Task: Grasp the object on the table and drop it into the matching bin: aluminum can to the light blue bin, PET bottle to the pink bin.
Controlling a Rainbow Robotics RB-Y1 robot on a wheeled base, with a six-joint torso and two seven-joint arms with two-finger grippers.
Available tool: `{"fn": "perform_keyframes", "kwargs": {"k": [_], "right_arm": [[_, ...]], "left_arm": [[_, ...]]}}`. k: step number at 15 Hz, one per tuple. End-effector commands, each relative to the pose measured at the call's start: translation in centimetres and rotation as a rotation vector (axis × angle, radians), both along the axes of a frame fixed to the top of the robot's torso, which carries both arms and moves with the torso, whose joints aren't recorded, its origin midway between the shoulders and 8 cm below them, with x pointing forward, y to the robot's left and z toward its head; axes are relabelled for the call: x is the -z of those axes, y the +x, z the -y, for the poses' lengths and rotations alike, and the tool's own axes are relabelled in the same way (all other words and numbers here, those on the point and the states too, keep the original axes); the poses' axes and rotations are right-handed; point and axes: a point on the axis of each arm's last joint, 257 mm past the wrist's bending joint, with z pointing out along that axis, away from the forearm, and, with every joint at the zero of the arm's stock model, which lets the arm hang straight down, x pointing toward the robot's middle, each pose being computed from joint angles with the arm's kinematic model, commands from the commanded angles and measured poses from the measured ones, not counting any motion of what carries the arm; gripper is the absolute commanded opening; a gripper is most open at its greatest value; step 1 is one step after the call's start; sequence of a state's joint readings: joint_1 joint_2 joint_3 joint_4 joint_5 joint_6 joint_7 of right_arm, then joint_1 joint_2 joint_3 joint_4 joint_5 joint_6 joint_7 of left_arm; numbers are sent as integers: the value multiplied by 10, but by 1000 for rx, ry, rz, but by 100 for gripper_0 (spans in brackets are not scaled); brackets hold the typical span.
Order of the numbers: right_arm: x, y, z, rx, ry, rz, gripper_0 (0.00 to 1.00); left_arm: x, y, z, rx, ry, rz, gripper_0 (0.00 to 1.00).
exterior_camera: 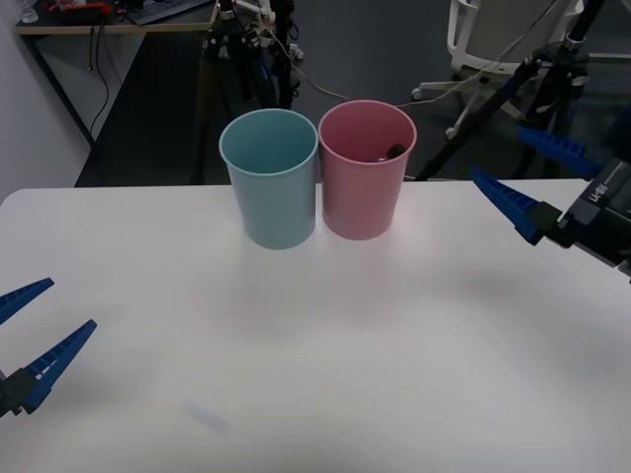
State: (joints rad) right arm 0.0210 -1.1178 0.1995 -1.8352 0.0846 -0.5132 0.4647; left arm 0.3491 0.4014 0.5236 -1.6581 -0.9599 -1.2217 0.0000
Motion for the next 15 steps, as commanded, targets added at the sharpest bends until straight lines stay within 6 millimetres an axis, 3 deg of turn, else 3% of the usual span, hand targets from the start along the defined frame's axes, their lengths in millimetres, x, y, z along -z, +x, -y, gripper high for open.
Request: {"fn": "perform_keyframes", "kwargs": {"k": [1, 6, 11, 15], "right_arm": [[23, -20, 16, 15, -26, 4, 100], [63, -46, 28, 38, -13, -62, 100], [110, -86, 17, -8, -49, -116, 100], [129, -109, 5, -66, -90, -125, 100]], "left_arm": [[0, 0, 0, 0, 0, 0, 100], [0, 0, 0, 0, 0, 0, 100], [0, 0, 0, 0, 0, 0, 100], [0, 0, 0, 0, 0, 0, 100]]}}
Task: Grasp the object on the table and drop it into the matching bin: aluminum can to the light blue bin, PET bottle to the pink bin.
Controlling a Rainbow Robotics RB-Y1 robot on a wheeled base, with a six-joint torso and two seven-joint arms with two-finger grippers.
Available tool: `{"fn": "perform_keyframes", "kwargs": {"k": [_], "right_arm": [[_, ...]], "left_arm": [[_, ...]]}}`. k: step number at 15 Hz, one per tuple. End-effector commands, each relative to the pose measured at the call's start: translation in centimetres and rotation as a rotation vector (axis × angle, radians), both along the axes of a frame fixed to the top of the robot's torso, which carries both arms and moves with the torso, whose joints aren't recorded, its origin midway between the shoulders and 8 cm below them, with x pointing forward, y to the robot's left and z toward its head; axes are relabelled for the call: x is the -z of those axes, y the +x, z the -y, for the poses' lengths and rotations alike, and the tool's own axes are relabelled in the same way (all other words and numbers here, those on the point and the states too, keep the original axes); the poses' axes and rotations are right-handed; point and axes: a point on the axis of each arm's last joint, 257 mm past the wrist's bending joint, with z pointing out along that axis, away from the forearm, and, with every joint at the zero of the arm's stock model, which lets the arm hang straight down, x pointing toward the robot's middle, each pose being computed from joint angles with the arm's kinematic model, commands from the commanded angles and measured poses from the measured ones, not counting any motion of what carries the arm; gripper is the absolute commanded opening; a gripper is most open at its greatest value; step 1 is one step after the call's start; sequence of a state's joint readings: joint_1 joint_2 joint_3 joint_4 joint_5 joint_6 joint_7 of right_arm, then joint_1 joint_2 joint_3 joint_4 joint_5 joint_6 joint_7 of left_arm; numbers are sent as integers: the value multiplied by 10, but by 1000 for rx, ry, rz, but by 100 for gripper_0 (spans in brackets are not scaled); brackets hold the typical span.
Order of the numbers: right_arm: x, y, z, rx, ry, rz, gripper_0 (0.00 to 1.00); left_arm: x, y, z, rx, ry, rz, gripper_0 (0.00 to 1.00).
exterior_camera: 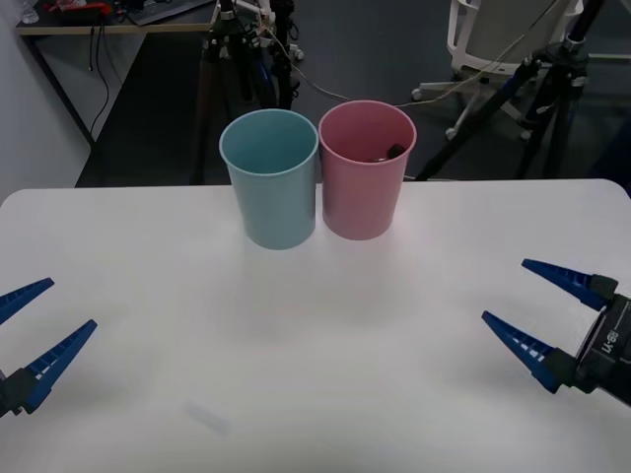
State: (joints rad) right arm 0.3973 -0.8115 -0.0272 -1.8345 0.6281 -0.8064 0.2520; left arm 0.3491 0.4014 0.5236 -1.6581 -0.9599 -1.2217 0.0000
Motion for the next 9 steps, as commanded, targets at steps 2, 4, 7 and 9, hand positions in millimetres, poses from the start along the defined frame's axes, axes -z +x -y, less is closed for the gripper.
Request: {"fn": "perform_keyframes", "kwargs": {"k": [2, 4, 7, 9], "right_arm": [[9, -12, -7, -34, -20, 8, 100], [10, -14, -8, -42, -16, 5, 100], [14, -12, -4, -29, -6, -12, 100], [14, -12, -4, -29, -6, -12, 100]], "left_arm": [[0, 0, 0, 0, 0, 0, 100], [0, 0, 0, 0, 0, 0, 100], [0, 0, 0, 0, 0, 0, 100], [0, 0, 0, 0, 0, 0, 100]]}}
